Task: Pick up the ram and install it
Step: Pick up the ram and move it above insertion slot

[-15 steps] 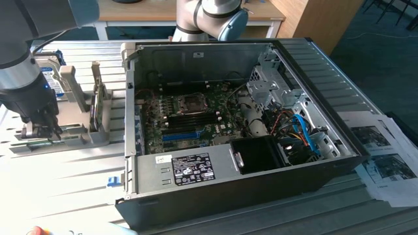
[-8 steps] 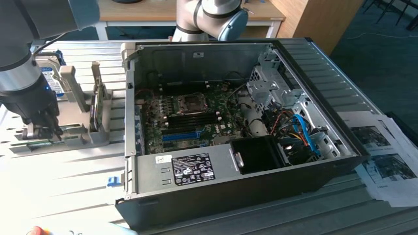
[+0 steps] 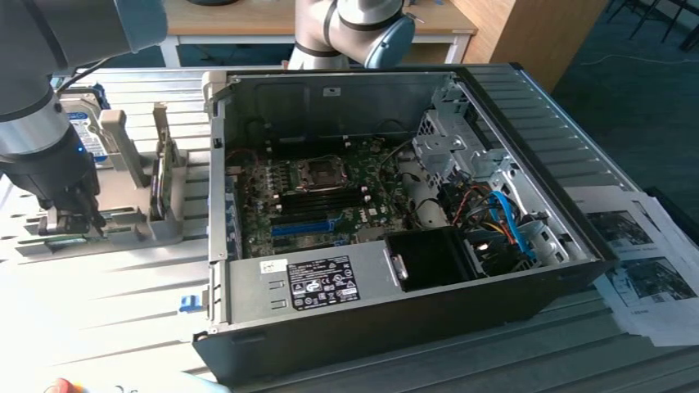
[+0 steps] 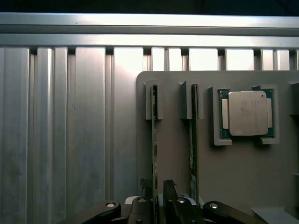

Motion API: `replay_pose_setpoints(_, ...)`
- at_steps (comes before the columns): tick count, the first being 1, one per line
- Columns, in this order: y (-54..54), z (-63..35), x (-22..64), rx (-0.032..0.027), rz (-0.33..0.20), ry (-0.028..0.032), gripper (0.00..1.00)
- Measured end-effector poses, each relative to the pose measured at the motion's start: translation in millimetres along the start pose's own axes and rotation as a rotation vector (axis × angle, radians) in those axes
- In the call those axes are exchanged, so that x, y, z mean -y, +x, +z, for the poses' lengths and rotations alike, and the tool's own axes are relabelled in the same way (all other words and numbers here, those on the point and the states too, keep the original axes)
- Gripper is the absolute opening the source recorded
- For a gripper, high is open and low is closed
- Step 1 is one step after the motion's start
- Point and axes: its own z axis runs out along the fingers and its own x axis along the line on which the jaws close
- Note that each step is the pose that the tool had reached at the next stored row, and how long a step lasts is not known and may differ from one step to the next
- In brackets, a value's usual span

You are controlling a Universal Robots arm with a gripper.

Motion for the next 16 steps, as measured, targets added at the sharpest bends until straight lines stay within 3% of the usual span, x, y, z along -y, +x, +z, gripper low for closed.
replay_pose_setpoints(16, 0.0, 2.5, 0.1, 0.0, -0.003, 0.0001, 0.24)
